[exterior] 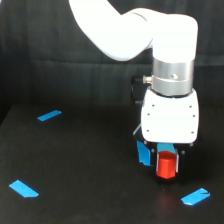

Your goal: Pick up the red object from the table

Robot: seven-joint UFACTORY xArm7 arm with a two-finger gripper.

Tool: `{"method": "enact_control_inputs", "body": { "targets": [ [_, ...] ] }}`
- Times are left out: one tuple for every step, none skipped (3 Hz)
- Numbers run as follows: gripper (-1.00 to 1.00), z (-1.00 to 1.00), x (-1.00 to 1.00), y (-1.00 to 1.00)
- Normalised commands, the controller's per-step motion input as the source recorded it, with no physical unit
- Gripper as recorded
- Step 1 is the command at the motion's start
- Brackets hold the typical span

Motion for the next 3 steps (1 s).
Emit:
{"method": "enact_control_inputs", "body": {
  "targets": [
    [-0.99, 0.52, -0.07, 0.01],
    [-1.00, 0.65, -0.14, 0.03],
    [-1.00, 0.78, -0.05, 0.11]
  ]
}}
